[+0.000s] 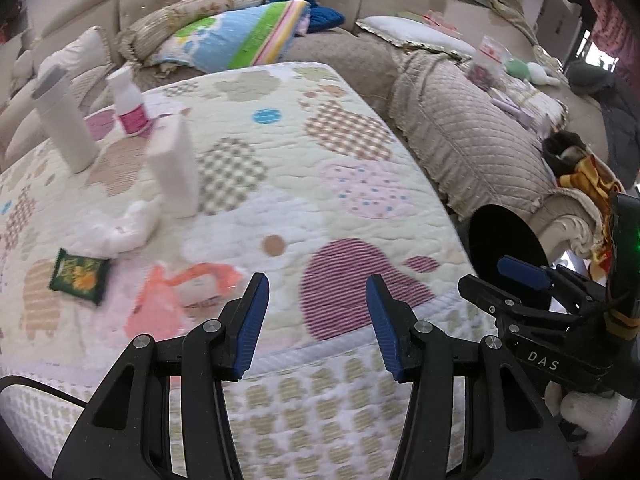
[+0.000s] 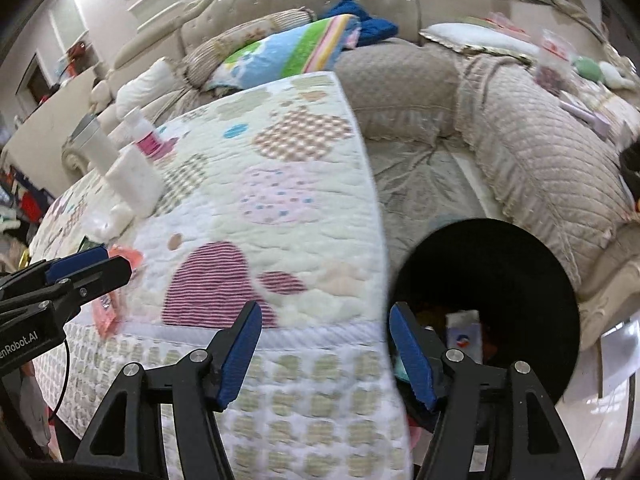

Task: Collect trash
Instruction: 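Move both open tools back over the table items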

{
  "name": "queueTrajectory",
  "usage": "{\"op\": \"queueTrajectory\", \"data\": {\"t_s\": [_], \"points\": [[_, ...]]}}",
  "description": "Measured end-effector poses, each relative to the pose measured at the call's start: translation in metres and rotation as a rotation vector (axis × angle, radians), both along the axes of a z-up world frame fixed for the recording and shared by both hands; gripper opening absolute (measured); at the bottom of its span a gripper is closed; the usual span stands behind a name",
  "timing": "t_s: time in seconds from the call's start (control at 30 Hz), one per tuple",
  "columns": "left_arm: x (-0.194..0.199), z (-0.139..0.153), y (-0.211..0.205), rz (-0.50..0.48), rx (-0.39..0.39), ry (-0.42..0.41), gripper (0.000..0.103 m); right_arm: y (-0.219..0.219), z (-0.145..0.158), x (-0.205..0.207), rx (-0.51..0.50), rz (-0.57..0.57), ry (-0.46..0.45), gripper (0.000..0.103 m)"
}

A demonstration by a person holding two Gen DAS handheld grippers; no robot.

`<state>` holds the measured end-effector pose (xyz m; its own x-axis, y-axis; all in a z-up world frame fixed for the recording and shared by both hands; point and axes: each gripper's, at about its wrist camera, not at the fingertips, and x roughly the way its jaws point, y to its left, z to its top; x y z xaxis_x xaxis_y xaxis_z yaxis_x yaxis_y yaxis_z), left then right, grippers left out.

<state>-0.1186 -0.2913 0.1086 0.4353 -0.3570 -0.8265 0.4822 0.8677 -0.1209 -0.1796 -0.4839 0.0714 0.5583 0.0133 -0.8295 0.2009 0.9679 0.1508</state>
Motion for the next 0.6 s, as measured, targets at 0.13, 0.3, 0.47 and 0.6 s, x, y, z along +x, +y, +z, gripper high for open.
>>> {"op": "queueTrajectory", "data": {"t_s": [0.13,0.3,0.47,0.6], "points": [[0.004,0.002,0.023,0.039,0.003,-0.014,0.049,0.021,-0.001,0.012,-0.008,0.045,0.011,0.065],[0.011,0.001,0.048,0.079,0.003,-0.01,0.049,0.047,-0.002,0.025,-0.016,0.095,0.021,0.066],[0.021,0.001,0.082,0.122,-0.014,0.011,0.049,0.072,-0.004,0.038,-0.009,0.146,0.033,0.067],[0.033,0.0,0.123,0.189,-0.004,0.014,0.049,0.092,-0.005,0.045,0.018,0.187,0.042,0.069]]}}
